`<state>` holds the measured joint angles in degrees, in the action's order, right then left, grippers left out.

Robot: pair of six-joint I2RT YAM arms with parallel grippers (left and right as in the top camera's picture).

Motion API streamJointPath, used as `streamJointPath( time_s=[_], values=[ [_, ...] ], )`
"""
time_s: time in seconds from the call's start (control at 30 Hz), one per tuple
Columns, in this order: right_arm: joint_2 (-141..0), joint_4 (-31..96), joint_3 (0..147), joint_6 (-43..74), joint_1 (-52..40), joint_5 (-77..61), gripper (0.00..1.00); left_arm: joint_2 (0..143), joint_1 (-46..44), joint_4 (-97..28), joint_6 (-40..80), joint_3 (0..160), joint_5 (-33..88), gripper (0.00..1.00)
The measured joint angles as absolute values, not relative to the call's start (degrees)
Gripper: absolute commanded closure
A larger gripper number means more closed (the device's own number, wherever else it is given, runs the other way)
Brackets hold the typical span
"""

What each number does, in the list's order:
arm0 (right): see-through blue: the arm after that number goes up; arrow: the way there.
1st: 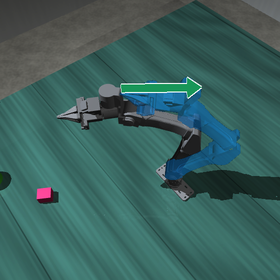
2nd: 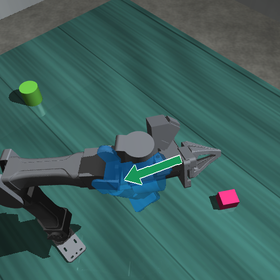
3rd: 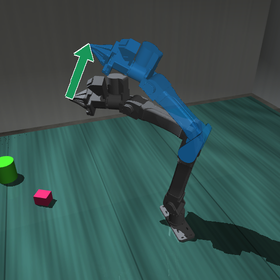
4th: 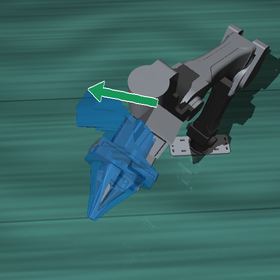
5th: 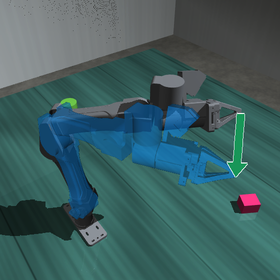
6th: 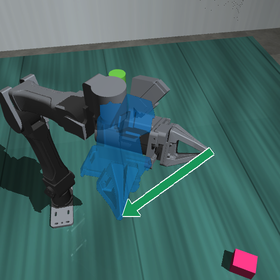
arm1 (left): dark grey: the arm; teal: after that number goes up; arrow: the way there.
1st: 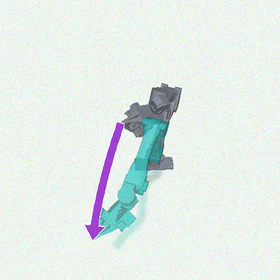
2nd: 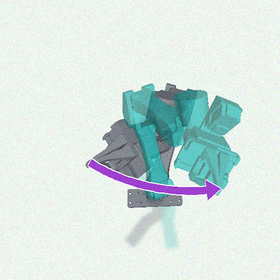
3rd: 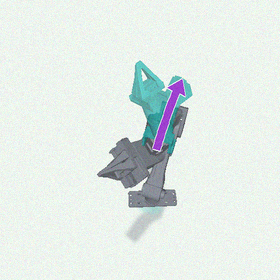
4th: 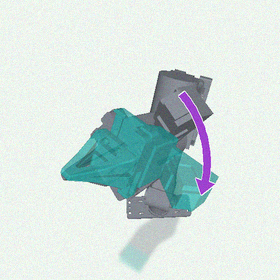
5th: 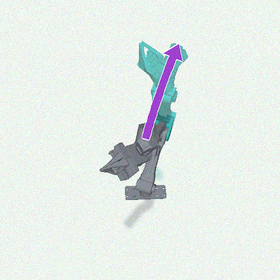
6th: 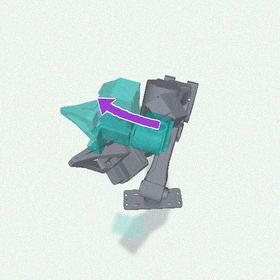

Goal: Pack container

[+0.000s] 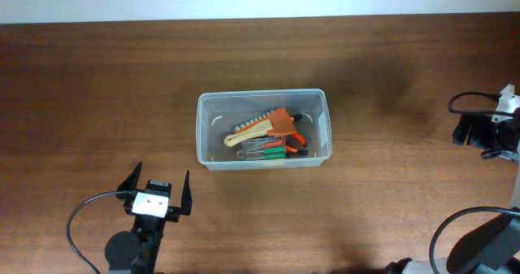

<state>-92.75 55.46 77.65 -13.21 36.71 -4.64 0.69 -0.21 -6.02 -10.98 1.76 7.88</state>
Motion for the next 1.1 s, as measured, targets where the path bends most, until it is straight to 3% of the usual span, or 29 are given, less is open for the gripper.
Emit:
streamJointPath(
  time_s=[0.8, 1.1],
  values=[
    [-92.75, 54.78, 77.65, -13.26, 36.71, -4.64, 0.01, 0.69, -0.21, -6.02, -10.98, 1.76, 7.88, 0.01],
    [-89.73, 41.69, 76.47, -13.3, 36.67, -6.0, 0.01, 0.69, -0.21, -6.0, -10.98, 1.76, 7.88, 0.01]
  ],
)
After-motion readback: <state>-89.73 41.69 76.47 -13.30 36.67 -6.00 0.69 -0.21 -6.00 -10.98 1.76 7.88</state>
